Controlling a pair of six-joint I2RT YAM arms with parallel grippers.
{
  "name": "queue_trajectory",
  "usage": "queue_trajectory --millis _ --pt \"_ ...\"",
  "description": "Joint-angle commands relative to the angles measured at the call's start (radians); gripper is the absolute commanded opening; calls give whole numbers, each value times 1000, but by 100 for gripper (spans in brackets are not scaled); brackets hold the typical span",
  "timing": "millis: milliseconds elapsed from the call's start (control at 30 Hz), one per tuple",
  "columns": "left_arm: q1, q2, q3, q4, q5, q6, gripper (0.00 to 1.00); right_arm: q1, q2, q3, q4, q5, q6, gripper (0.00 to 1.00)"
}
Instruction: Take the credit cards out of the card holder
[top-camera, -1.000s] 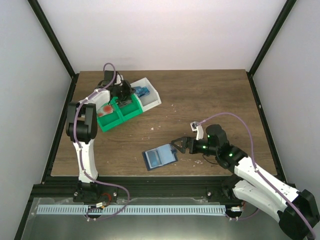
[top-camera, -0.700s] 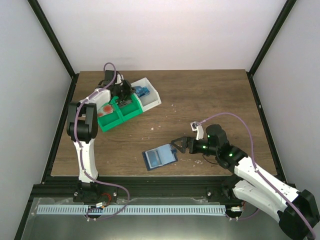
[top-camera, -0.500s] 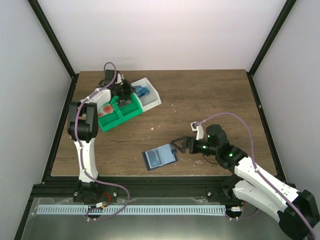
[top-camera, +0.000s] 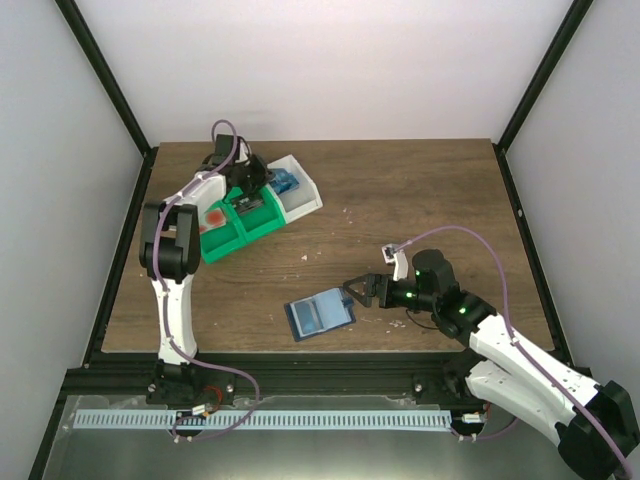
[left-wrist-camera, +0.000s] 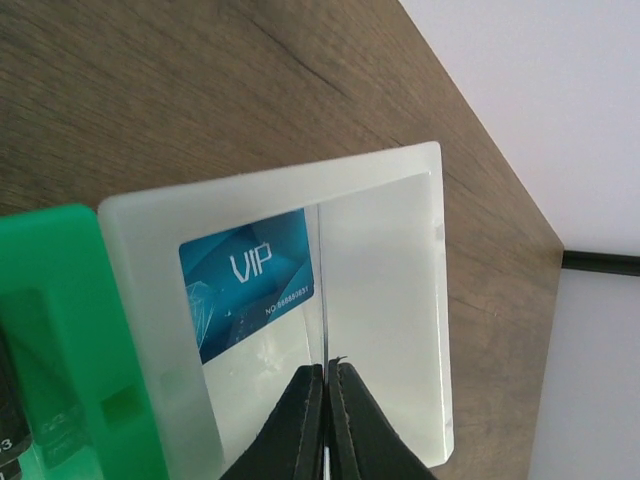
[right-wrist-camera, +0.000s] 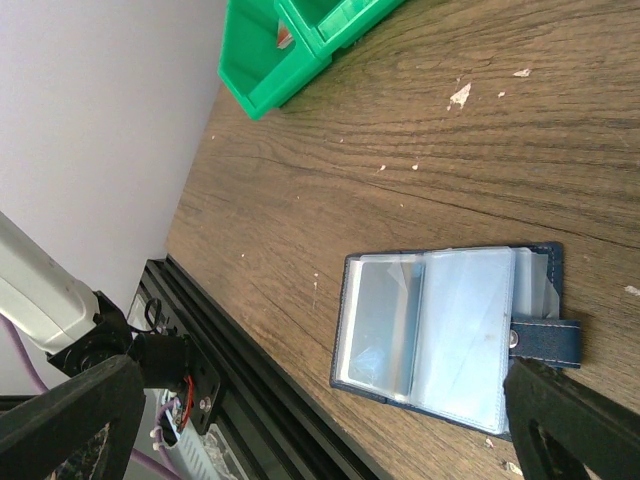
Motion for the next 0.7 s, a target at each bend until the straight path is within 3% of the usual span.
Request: queue_trajectory --millis 0,367,667 --pt "-1 28 34 -8 -26 7 6 2 -16 44 -6 10 -1 100" --pt "0 44 51 -11 -46 17 10 1 -28 46 -19 33 -1 100" --pt "-1 17 55 -22 -72 32 19 1 -24 43 -16 30 -5 100"
